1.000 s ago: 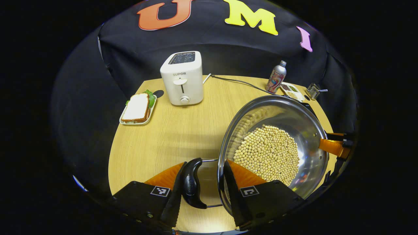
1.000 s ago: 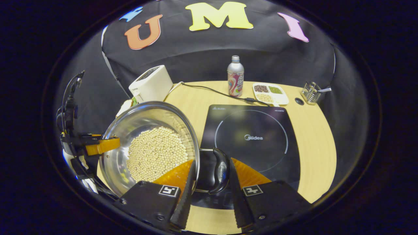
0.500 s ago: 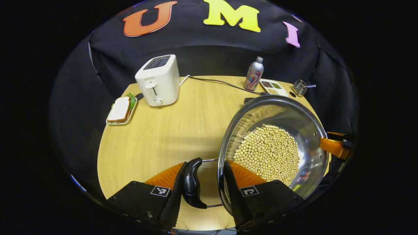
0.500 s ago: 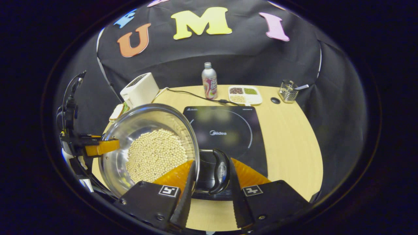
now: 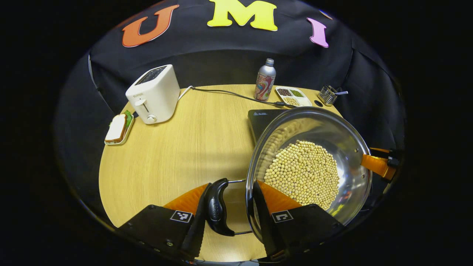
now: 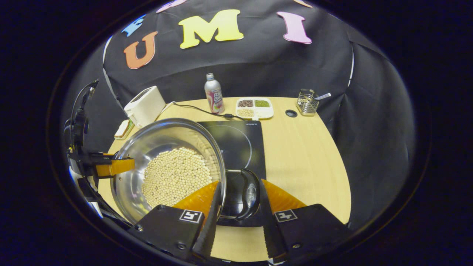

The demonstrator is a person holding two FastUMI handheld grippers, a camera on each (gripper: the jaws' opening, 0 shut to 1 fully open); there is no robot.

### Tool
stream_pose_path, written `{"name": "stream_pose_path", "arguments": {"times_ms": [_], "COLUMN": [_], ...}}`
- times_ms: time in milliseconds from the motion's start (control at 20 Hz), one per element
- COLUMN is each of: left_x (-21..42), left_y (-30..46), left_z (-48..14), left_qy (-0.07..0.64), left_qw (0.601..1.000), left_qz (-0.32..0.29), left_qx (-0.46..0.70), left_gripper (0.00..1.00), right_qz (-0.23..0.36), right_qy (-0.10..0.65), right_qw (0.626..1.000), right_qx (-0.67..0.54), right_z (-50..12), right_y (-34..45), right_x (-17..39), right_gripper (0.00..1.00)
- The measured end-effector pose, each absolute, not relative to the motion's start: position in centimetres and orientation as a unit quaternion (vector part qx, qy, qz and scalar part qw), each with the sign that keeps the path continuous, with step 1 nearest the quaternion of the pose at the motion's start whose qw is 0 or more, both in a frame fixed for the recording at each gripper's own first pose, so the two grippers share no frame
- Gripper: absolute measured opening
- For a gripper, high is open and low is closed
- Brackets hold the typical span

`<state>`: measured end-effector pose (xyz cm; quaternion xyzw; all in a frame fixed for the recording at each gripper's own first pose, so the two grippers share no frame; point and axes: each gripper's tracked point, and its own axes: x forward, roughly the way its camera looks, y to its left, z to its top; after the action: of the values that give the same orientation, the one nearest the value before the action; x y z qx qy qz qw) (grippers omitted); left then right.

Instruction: First push the handle of the pot to place it horizontally, then grasp the pot with both hands and set it on the induction cooktop.

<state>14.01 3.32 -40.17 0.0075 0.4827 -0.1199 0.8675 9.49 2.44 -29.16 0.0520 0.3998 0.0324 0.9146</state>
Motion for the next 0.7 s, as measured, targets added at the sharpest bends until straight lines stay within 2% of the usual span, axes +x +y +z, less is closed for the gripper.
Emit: {"name": "stream_pose_path", "arguments": {"times_ms": [350,400,450,500,700], "left_x": [16.7,16.7,17.0,17.3,18.5], "left_y": [1.3,0.8,0.5,0.1,-0.9], "left_z": [-42.7,-42.4,-42.5,-42.6,-42.9], "left_qy": [0.488,0.488,0.488,0.489,0.491], "left_qw": [0.865,0.866,0.866,0.865,0.865], "left_qz": [-0.112,-0.112,-0.11,-0.109,-0.101], "left_qx": [0.008,0.011,0.013,0.014,0.015], "left_gripper": [0.63,0.53,0.72,0.63,0.63], "right_qz": [0.034,0.036,0.037,0.039,0.049], "right_qy": [0.408,0.409,0.411,0.414,0.417], "right_qw": [0.911,0.91,0.909,0.908,0.906], "right_qx": [0.05,0.051,0.053,0.053,0.051], "right_z": [-29.5,-29.9,-30.0,-30.0,-30.1], "right_y": [-1.9,-2.4,-2.8,-3.0,-3.9], "right_x": [11.8,12.5,13.0,13.4,15.2], "right_gripper": [0.55,0.55,0.55,0.55,0.55]}}
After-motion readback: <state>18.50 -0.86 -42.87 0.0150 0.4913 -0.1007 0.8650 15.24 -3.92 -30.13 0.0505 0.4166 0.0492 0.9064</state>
